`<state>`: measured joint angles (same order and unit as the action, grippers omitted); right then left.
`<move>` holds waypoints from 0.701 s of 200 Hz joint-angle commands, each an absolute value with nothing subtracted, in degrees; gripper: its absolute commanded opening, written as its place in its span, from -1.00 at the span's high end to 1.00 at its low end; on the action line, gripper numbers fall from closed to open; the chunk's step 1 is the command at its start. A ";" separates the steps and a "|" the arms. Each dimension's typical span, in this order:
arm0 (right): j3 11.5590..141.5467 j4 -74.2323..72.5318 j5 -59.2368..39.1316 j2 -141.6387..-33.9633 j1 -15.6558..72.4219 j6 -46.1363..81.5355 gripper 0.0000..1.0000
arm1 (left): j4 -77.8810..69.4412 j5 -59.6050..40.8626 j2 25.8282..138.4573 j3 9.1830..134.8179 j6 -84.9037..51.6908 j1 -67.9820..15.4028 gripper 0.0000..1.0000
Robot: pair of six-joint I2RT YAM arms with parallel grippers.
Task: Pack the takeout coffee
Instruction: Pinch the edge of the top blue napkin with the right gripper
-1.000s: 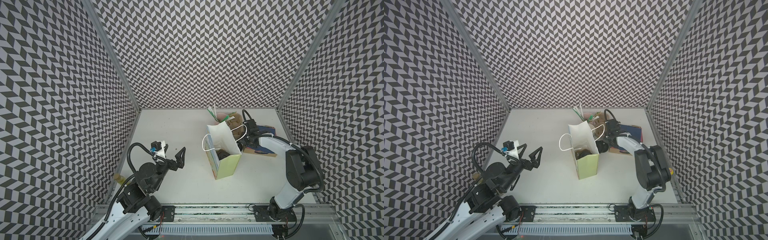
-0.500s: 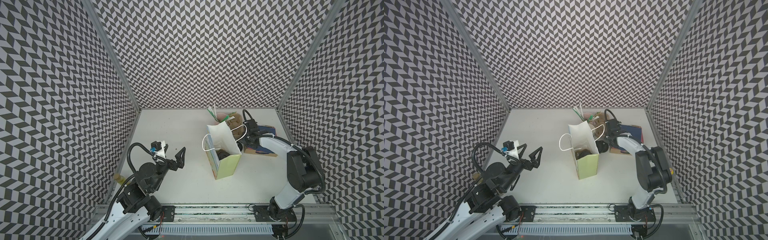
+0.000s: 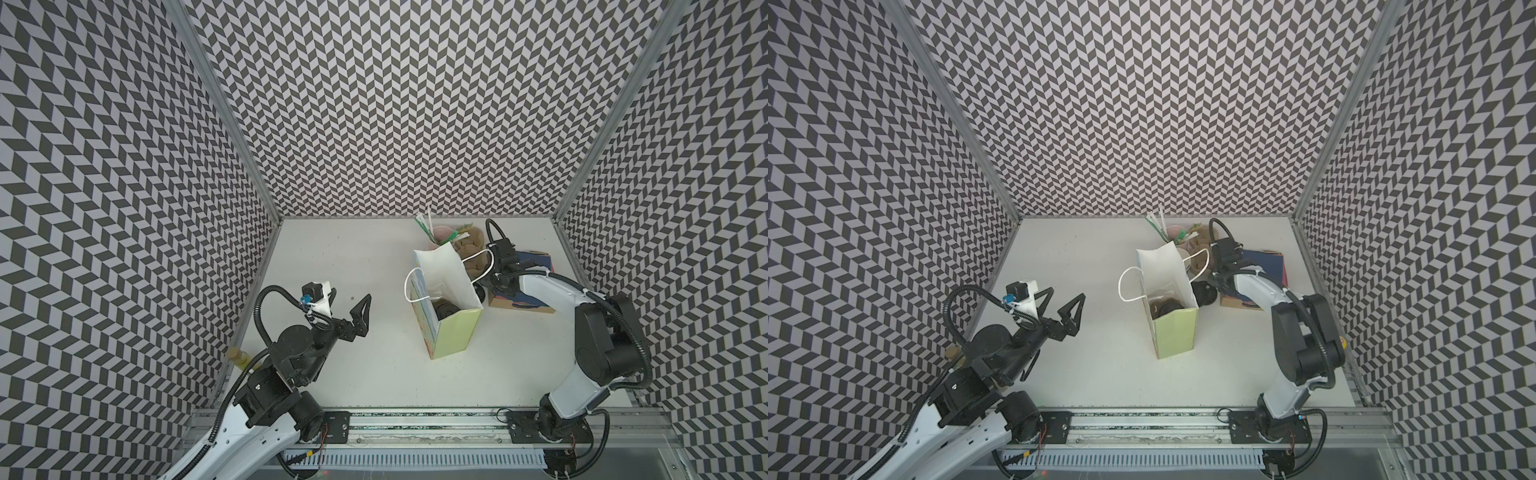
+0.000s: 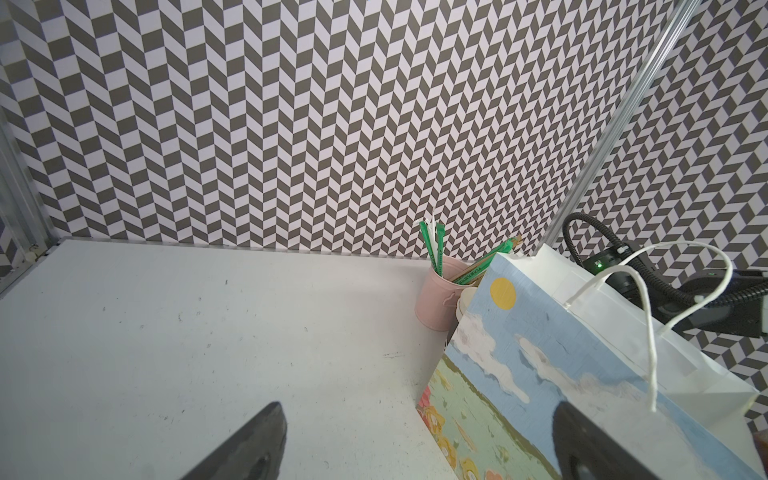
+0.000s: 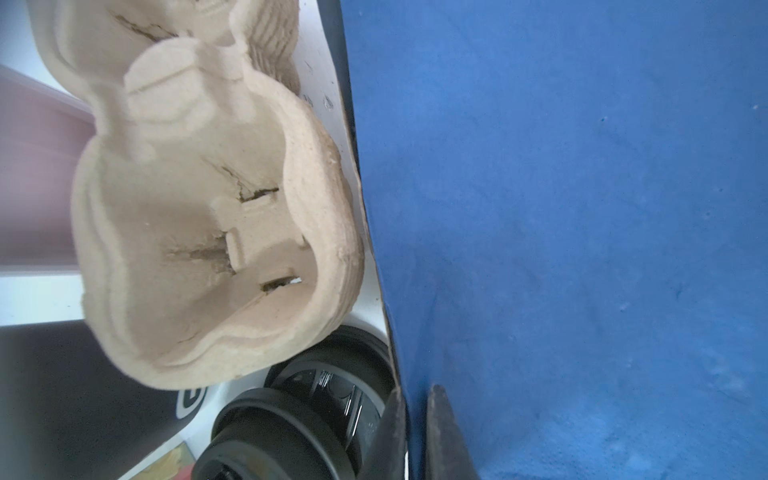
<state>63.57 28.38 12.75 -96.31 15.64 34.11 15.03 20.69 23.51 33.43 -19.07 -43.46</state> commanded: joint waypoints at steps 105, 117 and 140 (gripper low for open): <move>64.64 30.55 15.65 -91.14 15.82 35.02 0.94 | 13.80 20.74 23.11 32.81 -18.64 -43.15 -1.00; 64.98 30.96 16.20 -90.25 15.82 35.06 0.99 | 13.80 20.74 23.11 32.70 -18.64 -43.15 -1.00; 65.99 32.67 17.38 -88.90 15.82 35.64 1.00 | 13.76 20.69 23.19 32.70 -18.64 -43.15 -1.00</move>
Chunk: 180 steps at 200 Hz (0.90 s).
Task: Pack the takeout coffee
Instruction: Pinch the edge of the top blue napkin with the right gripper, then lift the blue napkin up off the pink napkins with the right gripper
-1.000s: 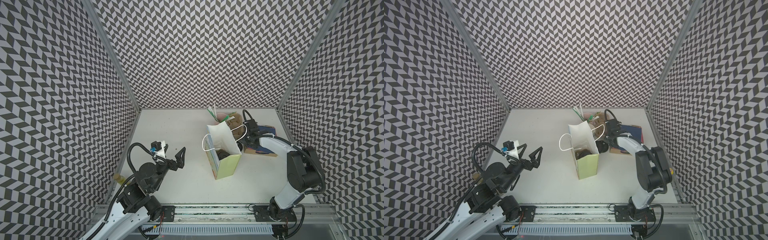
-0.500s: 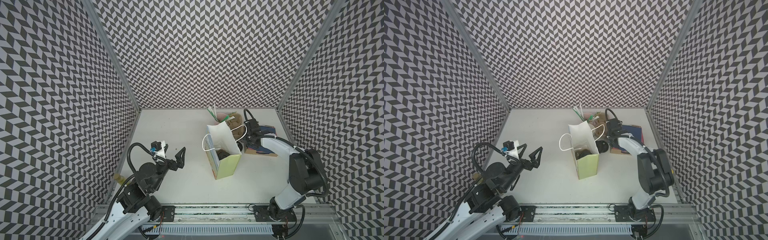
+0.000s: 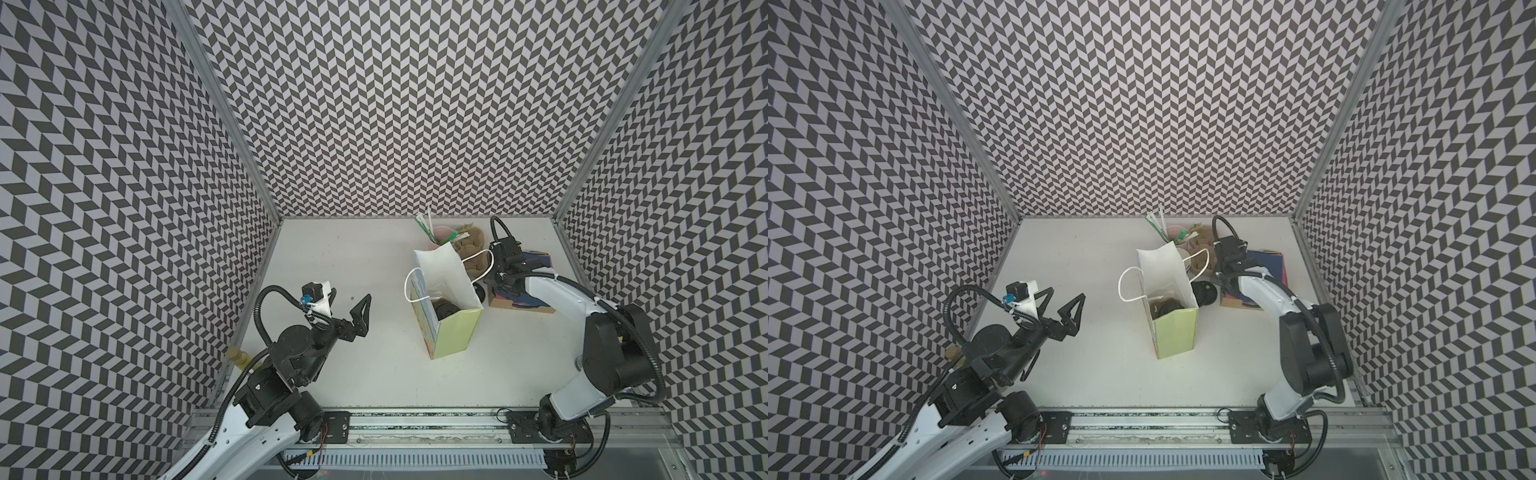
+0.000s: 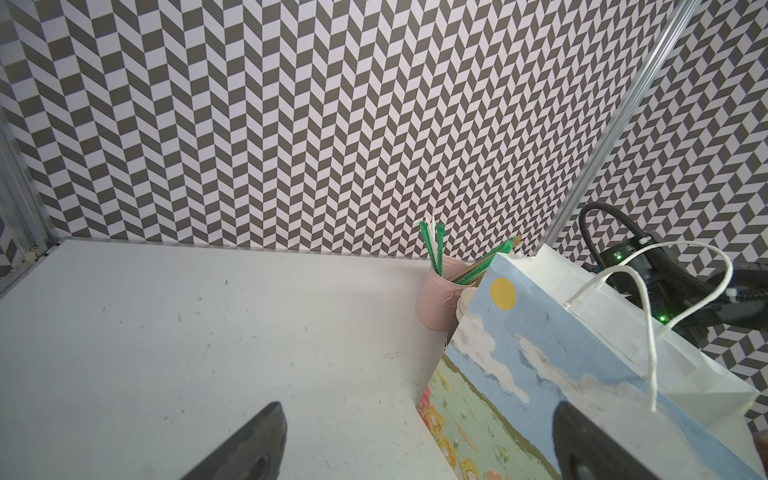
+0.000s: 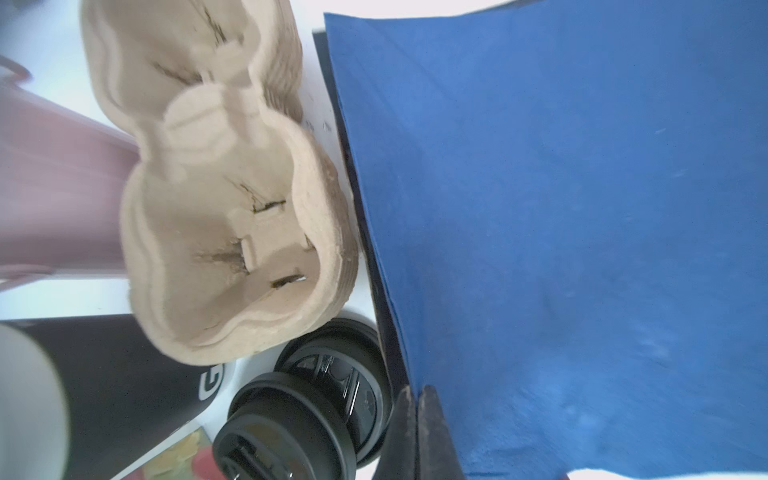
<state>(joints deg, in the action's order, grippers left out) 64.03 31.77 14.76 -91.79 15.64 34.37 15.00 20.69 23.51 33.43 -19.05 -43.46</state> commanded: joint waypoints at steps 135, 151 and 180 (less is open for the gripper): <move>67.06 33.69 22.34 -74.18 12.93 36.12 1.00 | 13.62 20.39 22.96 32.72 -18.63 -43.15 -1.00; 67.14 33.24 22.92 -71.43 12.66 36.45 1.00 | 13.62 20.39 22.88 32.71 -18.63 -43.15 -1.00; 68.07 33.47 23.50 -67.13 12.57 37.41 1.00 | 13.62 20.30 22.76 32.71 -18.56 -43.15 -1.00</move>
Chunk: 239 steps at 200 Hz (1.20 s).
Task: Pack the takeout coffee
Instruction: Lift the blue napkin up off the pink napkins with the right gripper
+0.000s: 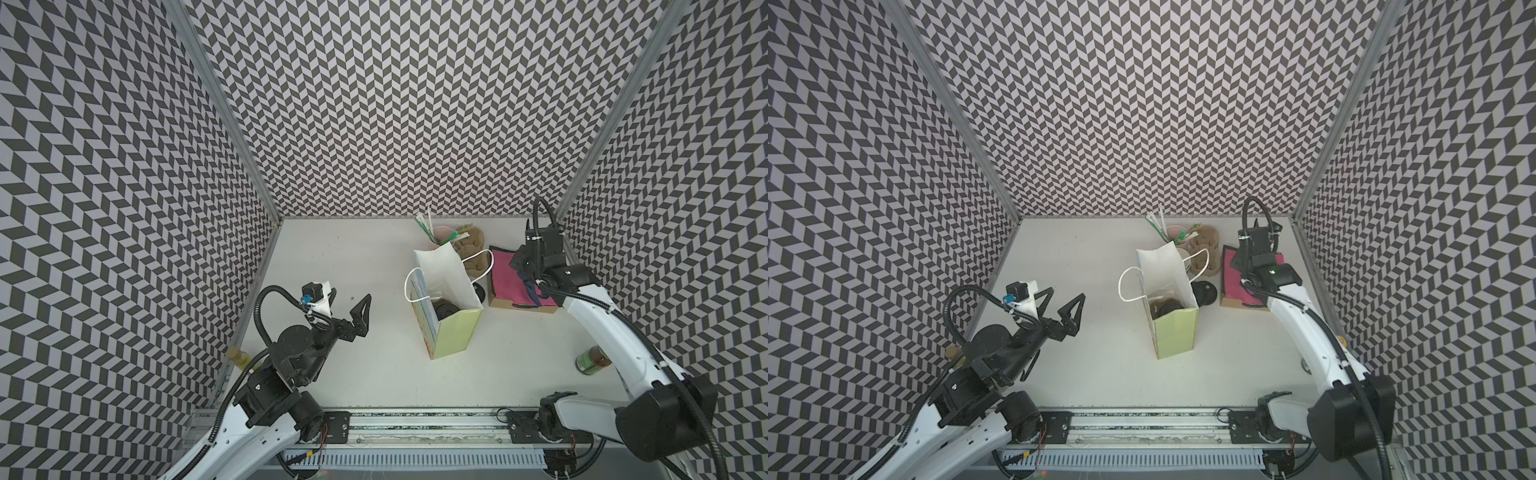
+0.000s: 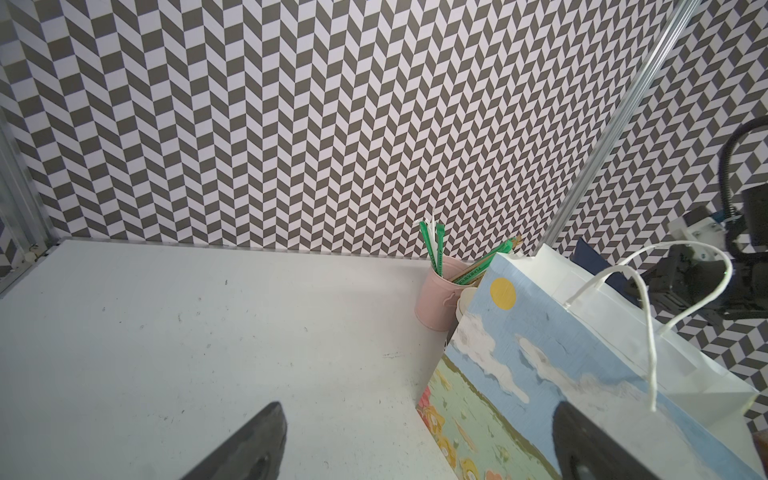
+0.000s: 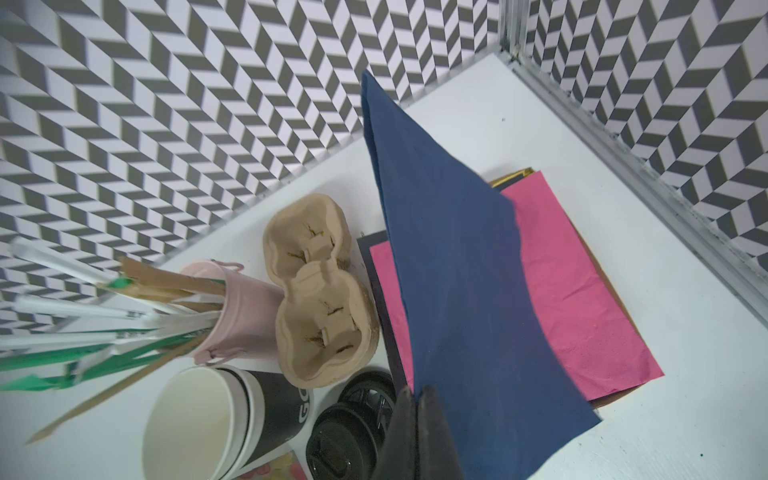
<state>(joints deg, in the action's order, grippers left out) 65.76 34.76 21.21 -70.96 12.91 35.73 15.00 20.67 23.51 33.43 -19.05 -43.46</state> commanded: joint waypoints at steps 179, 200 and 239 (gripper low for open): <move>81.22 23.69 -8.70 -51.51 12.66 34.99 1.00 | 13.71 20.13 22.31 32.70 -18.62 -43.15 -1.00; 83.15 22.16 -14.34 -51.58 12.66 34.66 1.00 | 13.71 20.12 22.31 32.70 -18.64 -43.11 -1.00; 86.73 19.25 -26.66 -53.00 12.74 35.36 1.00 | 13.71 20.12 22.44 32.78 -18.64 -43.15 -1.00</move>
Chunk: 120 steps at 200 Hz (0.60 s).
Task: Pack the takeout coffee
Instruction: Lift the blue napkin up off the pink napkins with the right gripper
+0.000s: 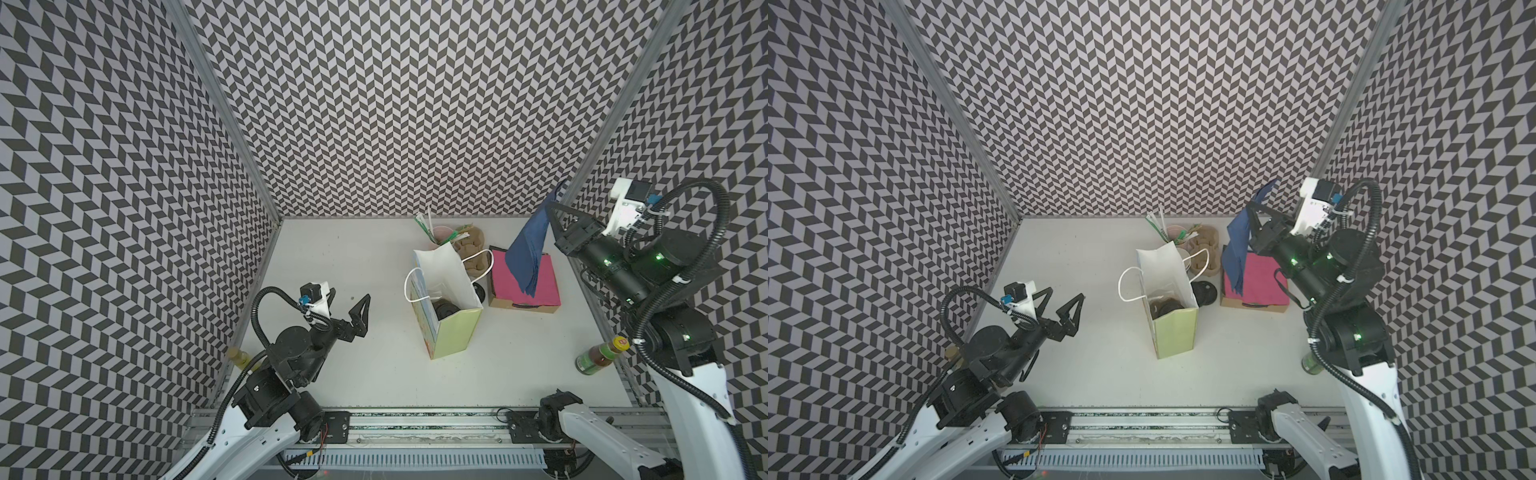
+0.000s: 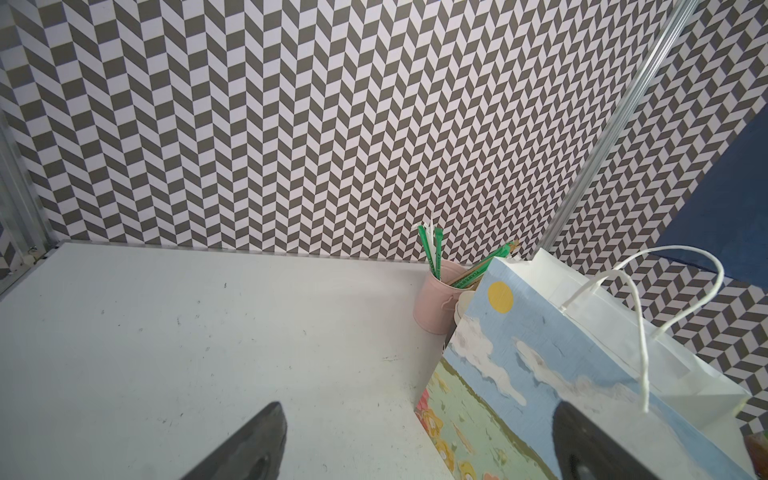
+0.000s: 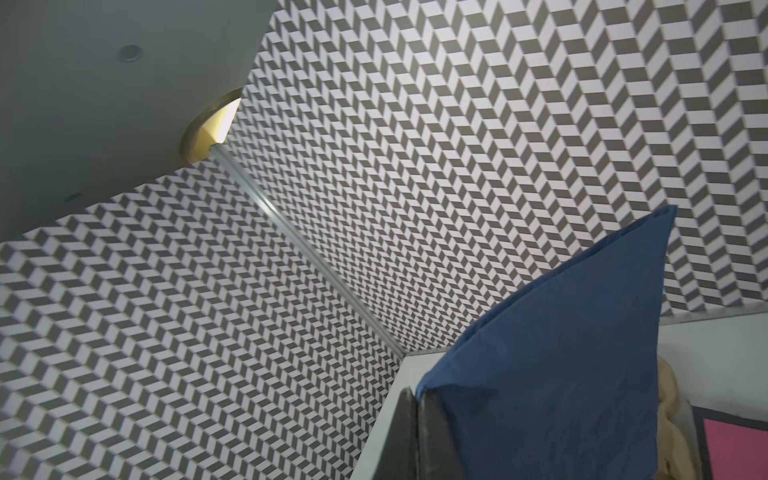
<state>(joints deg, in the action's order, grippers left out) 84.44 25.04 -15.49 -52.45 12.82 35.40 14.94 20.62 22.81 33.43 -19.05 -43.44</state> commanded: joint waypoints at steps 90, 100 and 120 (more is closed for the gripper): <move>84.63 10.97 -43.19 -52.56 13.40 41.18 1.00 | 13.89 20.03 23.57 32.97 -18.72 -43.15 -1.00; 83.84 10.15 -44.17 -52.30 13.83 41.56 1.00 | 13.97 20.03 23.80 33.00 -18.73 -43.15 -1.00; 82.16 9.15 -45.15 -51.78 14.92 42.10 1.00 | 13.99 20.04 23.97 33.10 -18.79 -43.14 -1.00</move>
